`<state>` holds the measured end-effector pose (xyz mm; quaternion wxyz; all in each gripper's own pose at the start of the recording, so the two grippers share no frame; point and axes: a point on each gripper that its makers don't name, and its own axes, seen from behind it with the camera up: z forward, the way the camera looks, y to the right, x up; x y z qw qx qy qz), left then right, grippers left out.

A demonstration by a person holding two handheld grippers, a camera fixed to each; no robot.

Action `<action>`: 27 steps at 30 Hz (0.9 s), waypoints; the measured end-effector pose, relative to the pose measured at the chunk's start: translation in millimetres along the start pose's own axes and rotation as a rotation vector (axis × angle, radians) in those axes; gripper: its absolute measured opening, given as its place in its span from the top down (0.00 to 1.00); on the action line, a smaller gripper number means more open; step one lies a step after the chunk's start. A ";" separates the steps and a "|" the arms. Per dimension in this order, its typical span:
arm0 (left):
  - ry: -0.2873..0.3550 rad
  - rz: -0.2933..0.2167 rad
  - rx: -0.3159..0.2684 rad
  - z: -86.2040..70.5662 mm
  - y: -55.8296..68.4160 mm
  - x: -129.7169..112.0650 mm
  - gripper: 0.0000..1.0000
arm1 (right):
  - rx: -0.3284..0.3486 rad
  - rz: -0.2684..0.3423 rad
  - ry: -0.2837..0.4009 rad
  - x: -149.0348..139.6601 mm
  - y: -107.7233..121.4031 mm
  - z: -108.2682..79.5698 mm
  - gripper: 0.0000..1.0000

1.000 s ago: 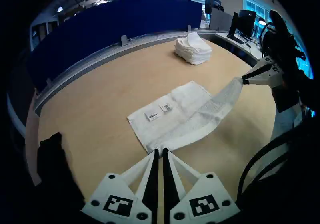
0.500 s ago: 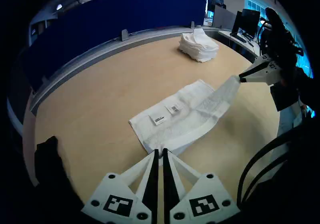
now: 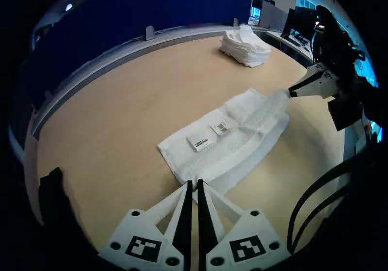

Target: Fold towel

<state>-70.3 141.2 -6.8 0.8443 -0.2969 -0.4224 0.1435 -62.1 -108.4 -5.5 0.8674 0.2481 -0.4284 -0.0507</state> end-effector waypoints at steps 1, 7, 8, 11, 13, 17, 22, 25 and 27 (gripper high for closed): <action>-0.001 -0.001 -0.001 2.5 -0.4 -0.6 0.93 | -0.002 0.000 -0.002 -0.7 0.4 1.8 0.91; -0.009 0.009 0.006 10.7 -5.8 -2.2 0.93 | -0.007 0.000 -0.010 -1.7 1.4 8.6 0.91; -0.010 0.011 0.007 11.5 -6.7 -2.1 0.93 | -0.007 0.000 -0.011 -1.4 1.5 9.5 0.91; -0.014 0.014 0.010 13.7 -9.8 -0.8 0.93 | -0.013 -0.001 -0.013 0.2 3.6 12.5 0.90; -0.021 0.014 0.018 15.3 -13.3 -0.1 0.93 | -0.015 -0.003 -0.015 1.5 4.7 14.8 0.89; -0.027 0.015 0.034 20.1 -20.1 1.8 0.92 | -0.020 -0.005 -0.017 4.6 7.3 19.5 0.85; -0.023 0.013 0.047 26.1 -26.9 6.5 0.89 | -0.037 -0.007 -0.018 7.1 12.8 26.5 0.69; -0.017 0.016 0.062 29.3 -32.4 10.3 0.85 | -0.048 -0.013 -0.018 9.2 16.8 30.2 0.56; -0.013 0.021 0.072 31.4 -35.9 12.8 0.80 | -0.060 -0.019 -0.016 10.7 20.1 32.7 0.51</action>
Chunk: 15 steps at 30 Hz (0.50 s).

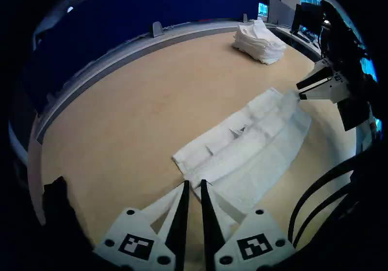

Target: Fold towel

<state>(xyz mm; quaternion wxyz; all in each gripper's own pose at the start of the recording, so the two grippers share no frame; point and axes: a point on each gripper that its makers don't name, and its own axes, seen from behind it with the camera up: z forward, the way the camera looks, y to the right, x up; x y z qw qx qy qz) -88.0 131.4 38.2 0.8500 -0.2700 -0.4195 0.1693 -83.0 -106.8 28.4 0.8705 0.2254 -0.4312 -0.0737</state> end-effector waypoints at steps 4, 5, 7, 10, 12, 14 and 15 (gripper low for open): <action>0.009 0.012 0.019 3.8 -6.1 4.2 0.69 | -0.033 -0.007 0.008 2.8 7.8 6.3 0.49; 0.010 0.015 0.023 4.4 -7.5 5.0 0.67 | -0.040 -0.007 0.010 3.4 9.5 7.8 0.49; 0.013 0.018 0.031 5.6 -10.1 5.6 0.65 | -0.047 -0.007 0.012 4.3 11.5 10.3 0.48; 0.014 0.019 0.041 7.3 -14.0 6.3 0.59 | -0.058 -0.009 0.015 6.5 14.8 13.8 0.43; 0.016 0.018 0.049 8.2 -16.8 7.1 0.55 | -0.065 -0.011 0.018 8.9 17.0 15.8 0.38; 0.020 0.014 0.058 8.7 -20.4 8.8 0.50 | -0.074 -0.013 0.024 12.8 19.2 17.6 0.31; 0.023 0.012 0.062 8.9 -21.8 9.8 0.47 | -0.077 -0.013 0.030 15.0 19.9 17.9 0.27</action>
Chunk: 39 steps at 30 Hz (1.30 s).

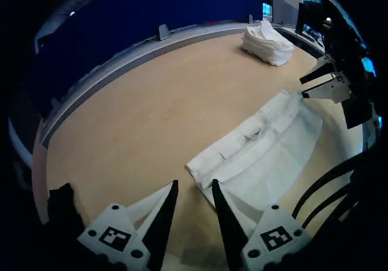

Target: Fold towel

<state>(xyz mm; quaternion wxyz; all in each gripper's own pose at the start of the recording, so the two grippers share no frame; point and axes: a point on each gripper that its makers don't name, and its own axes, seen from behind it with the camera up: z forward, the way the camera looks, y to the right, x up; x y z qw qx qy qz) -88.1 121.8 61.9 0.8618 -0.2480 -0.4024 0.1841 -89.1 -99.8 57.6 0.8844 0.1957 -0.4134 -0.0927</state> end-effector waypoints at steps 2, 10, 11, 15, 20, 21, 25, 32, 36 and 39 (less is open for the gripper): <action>0.007 -0.006 0.007 0.7 -2.8 2.1 0.46 | -0.006 0.000 0.013 4.8 1.4 0.3 0.18; 0.041 0.000 0.039 -4.1 -11.2 10.8 0.31 | -0.030 0.004 0.046 16.2 5.2 -1.4 0.00; 0.046 0.002 0.042 -5.4 -12.0 11.6 0.29 | -0.031 0.002 0.049 17.0 5.2 -2.2 0.00; 0.048 -0.009 0.045 -8.8 -13.7 11.2 0.16 | -0.031 0.002 0.057 19.1 4.5 -5.8 0.00; 0.051 -0.027 0.044 -10.2 -14.8 10.7 0.12 | -0.029 0.005 0.061 19.7 3.5 -9.4 0.00; 0.051 -0.027 0.043 -10.5 -14.6 10.7 0.12 | -0.028 0.004 0.061 19.5 3.2 -10.1 0.00; 0.052 -0.025 0.042 -13.0 -13.8 10.9 0.11 | -0.023 0.000 0.059 18.1 1.2 -13.1 0.00; 0.050 -0.043 0.047 -24.4 -13.9 4.5 0.12 | -0.001 -0.009 0.052 11.9 -7.3 -18.2 0.00; 0.054 -0.077 0.061 -34.6 -15.0 -1.6 0.07 | 0.019 -0.016 0.047 6.5 -13.8 -22.6 0.00; 0.062 -0.101 0.071 -43.7 -13.8 -6.2 0.07 | 0.033 -0.023 0.042 2.2 -18.3 -25.9 0.00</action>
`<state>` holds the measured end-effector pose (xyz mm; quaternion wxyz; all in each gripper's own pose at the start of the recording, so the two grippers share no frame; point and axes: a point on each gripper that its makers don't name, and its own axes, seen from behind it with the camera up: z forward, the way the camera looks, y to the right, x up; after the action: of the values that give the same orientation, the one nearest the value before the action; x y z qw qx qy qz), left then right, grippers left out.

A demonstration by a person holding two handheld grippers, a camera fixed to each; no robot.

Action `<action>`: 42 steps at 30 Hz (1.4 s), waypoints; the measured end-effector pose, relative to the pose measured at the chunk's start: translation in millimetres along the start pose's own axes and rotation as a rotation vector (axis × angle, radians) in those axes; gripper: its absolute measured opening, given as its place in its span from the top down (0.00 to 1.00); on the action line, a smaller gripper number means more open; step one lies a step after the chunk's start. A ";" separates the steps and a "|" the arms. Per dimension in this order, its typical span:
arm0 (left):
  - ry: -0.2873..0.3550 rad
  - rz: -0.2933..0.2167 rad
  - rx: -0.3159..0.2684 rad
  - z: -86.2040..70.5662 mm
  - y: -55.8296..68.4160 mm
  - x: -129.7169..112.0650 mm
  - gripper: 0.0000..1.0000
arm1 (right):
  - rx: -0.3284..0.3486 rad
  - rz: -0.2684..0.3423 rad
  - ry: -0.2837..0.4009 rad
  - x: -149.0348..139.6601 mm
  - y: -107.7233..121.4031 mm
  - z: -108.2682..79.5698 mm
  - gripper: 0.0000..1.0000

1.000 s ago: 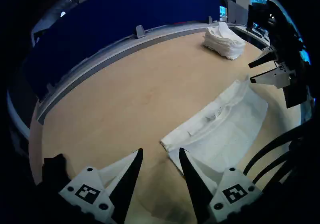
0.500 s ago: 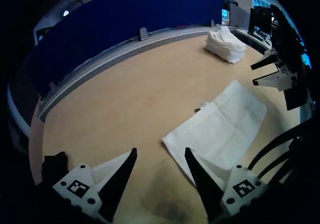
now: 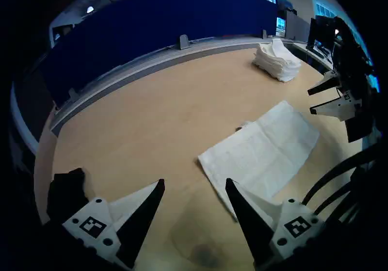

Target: Fold towel

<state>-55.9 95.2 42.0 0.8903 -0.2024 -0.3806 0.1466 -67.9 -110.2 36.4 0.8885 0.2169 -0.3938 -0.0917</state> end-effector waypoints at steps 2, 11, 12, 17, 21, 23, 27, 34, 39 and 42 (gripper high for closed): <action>0.006 -0.012 0.008 -6.6 0.7 -3.0 0.07 | 0.012 -0.004 -0.004 -2.8 -3.4 -2.2 0.00; 0.011 -0.102 0.069 -39.3 -5.3 -30.5 0.07 | 0.051 -0.026 -0.031 -17.7 -11.5 -11.9 0.00; 0.010 -0.114 0.075 -43.3 -5.7 -34.6 0.07 | 0.055 -0.031 -0.035 -19.4 -12.2 -12.7 0.00; 0.004 -0.177 0.107 -63.9 -6.3 -57.0 0.07 | 0.081 -0.061 -0.057 -28.3 -17.8 -16.4 0.00; -0.001 -0.220 0.127 -78.7 -3.7 -73.4 0.07 | 0.091 -0.085 -0.076 -35.2 -21.0 -18.0 0.00; -0.003 -0.233 0.136 -86.3 -2.1 -81.1 0.07 | 0.098 -0.095 -0.084 -38.7 -22.1 -18.5 0.00; -0.010 -0.245 0.158 -101.5 0.3 -95.3 0.07 | 0.120 -0.114 -0.106 -46.5 -25.0 -19.8 0.00; -0.016 -0.296 0.181 -125.1 4.8 -116.5 0.07 | 0.148 -0.176 -0.161 -64.4 -26.3 -21.5 0.02; -0.016 -0.338 0.205 -137.7 3.7 -129.6 0.07 | 0.168 -0.202 -0.192 -74.6 -26.8 -23.1 0.11; -0.021 -0.352 0.212 -142.7 4.4 -136.5 0.07 | 0.171 -0.208 -0.205 -79.2 -25.8 -22.8 0.15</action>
<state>-42.3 6.9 -134.2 0.9146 -0.0362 -0.4016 0.0299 -104.1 -99.6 -41.3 0.8076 0.3208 -0.4643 -0.1711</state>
